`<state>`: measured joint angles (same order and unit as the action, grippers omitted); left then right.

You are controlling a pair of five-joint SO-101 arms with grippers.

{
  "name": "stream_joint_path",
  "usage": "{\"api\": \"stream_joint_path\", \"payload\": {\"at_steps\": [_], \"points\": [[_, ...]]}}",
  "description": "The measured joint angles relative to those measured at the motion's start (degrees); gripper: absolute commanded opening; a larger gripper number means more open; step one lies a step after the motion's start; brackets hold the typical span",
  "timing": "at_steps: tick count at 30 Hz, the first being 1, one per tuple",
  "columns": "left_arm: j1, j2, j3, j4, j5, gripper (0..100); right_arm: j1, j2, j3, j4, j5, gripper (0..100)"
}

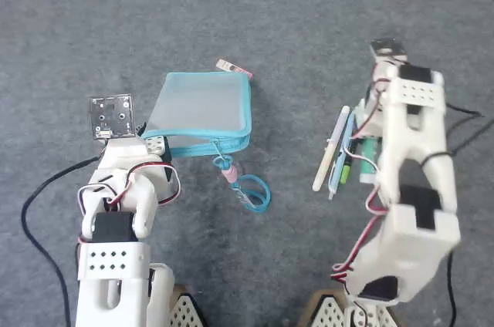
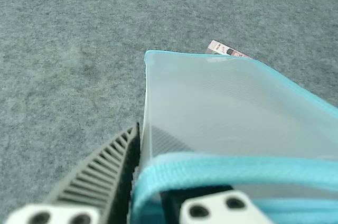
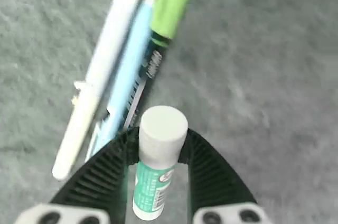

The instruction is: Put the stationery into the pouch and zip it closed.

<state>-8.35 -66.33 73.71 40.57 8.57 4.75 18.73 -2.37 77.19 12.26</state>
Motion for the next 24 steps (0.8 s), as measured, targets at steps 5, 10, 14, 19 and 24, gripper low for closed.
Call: {"api": "stream_joint_path", "payload": {"at_steps": [5, 10, 14, 19, 24], "points": [[0.00, 0.00, 0.00, 0.00, 0.00, 1, -1.49, 8.62, -4.66, 0.09, 0.44, 20.1], [0.00, 0.00, 0.00, 0.00, 0.00, 1, -1.23, 8.97, -5.27, 1.23, 0.44, 18.9], [0.00, 0.00, 0.00, 0.00, 0.00, 1, -1.49, 7.12, -3.60, 5.36, 0.18, 18.8], [0.00, 0.00, 0.00, 0.00, 0.00, 1, -1.41, 2.55, 7.65, 2.46, -1.58, 18.8], [0.00, 0.00, 0.00, 0.00, 0.00, 1, -1.76, 0.70, 15.21, -3.34, -1.93, 18.7]]}}
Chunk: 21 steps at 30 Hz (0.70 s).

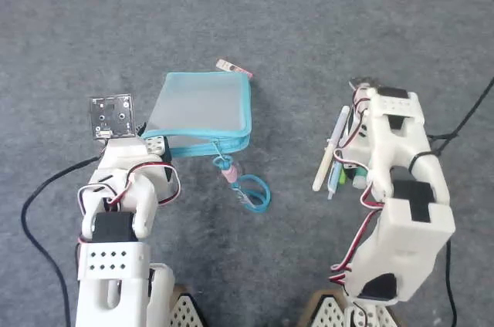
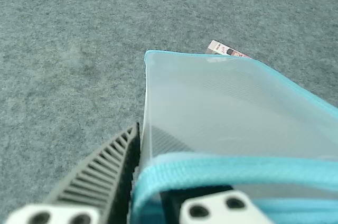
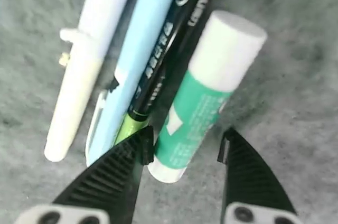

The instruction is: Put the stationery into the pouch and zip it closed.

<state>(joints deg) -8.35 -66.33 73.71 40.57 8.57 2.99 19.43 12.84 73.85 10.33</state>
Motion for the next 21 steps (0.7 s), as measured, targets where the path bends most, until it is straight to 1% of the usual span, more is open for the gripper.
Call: {"api": "stream_joint_path", "payload": {"at_steps": [2, 6, 8, 10, 12, 14, 16, 19, 21], "points": [[0.00, 0.00, 0.00, 0.00, 0.00, 1, 0.18, -0.09, 0.26, -0.79, 0.00, 16.5], [0.00, 0.00, 0.00, 0.00, 0.00, 1, 0.53, -0.09, 0.35, -1.41, 0.00, 0.1], [0.00, 0.00, 0.44, 0.00, 0.00, 1, 1.23, -0.09, 0.26, -1.49, 0.00, 2.0], [-0.09, 0.00, 0.97, 0.00, 0.00, 1, 2.64, -0.09, 0.26, -1.76, 0.00, 0.3], [0.00, 0.00, 0.97, -0.26, 0.00, 1, 3.87, -0.62, 0.26, -1.14, 0.00, 0.8], [0.00, 0.00, 1.58, -1.58, 0.00, 1, 4.92, -2.90, 0.35, 1.58, 1.32, 0.7], [0.00, 0.00, 3.96, -4.57, 0.00, 1, 5.10, -7.56, 0.35, 5.10, 3.87, 0.7], [2.37, 0.00, 7.30, -9.05, 0.00, 1, 2.99, -16.97, 0.44, 10.46, 6.95, 0.7], [4.48, 0.00, 8.53, -10.90, 0.00, 1, -0.62, -24.26, 0.44, 14.15, 8.00, 0.7]]}}
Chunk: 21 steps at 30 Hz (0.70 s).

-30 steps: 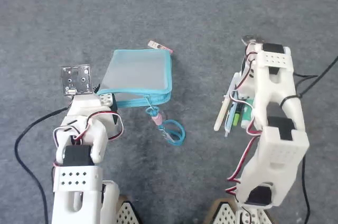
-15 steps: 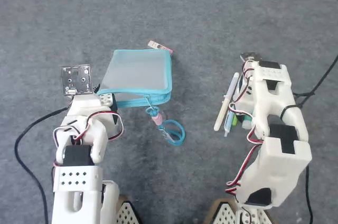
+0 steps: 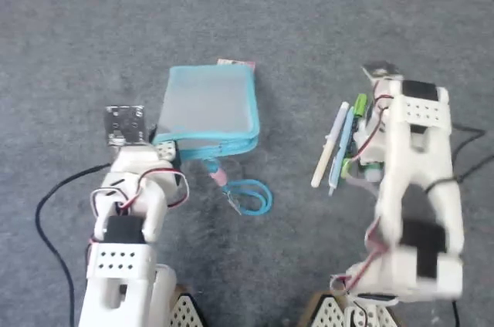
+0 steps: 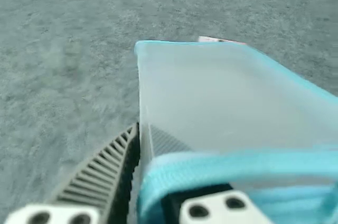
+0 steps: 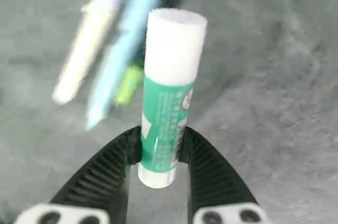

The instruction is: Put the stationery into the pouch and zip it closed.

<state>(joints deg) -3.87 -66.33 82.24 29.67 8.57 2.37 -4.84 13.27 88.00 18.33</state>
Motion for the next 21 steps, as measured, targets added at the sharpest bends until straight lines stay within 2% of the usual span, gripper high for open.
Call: {"api": "stream_joint_path", "payload": {"at_steps": [5, 10, 21], "points": [[3.69, 0.00, 0.35, -0.97, 0.00, 1, -16.79, -17.93, 0.00, 8.00, 0.62, 0.7], [5.80, 0.00, 0.35, -0.97, 0.00, 1, -33.05, -21.27, 0.00, 10.81, 0.62, 0.7], [6.42, 0.00, 0.35, -2.46, 0.00, 1, -42.55, -15.56, -3.52, 12.31, 0.62, 0.7]]}}
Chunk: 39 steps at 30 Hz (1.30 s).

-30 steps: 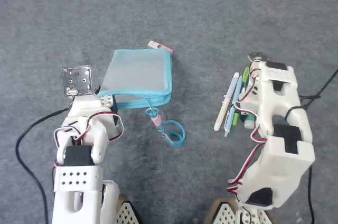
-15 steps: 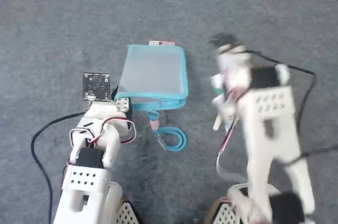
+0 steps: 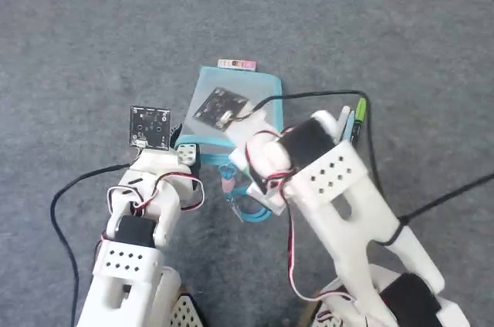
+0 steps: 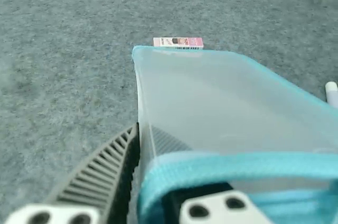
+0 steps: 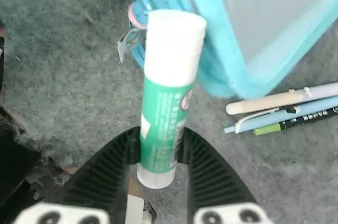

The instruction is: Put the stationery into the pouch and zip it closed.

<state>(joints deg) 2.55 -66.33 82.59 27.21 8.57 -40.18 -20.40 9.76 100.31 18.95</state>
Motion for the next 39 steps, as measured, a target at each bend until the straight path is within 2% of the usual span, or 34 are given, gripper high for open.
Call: {"api": "stream_joint_path", "payload": {"at_steps": [6, 10, 16, 25, 29, 39], "points": [[0.09, 0.00, 0.00, -0.35, 2.29, 1, -0.97, 0.00, 0.00, 0.09, 0.62, 0.7], [2.81, 0.00, 0.00, -0.35, 2.11, 1, -0.79, 0.44, -0.09, 0.09, 0.62, 0.7], [5.80, 0.09, 0.09, -0.35, 1.49, 1, -0.62, 9.14, -3.60, 0.09, 0.62, 0.7], [6.07, 0.18, 0.09, -0.35, -0.35, 1, 3.69, 18.73, -10.64, 0.35, -1.14, 0.6], [8.26, 0.79, 0.88, -0.44, -1.67, 1, 6.68, 20.40, -12.40, 0.44, -2.81, 0.6], [9.58, 0.79, 1.49, -0.44, -2.90, 1, 9.49, 23.30, -11.34, 0.53, -1.67, 0.6]]}}
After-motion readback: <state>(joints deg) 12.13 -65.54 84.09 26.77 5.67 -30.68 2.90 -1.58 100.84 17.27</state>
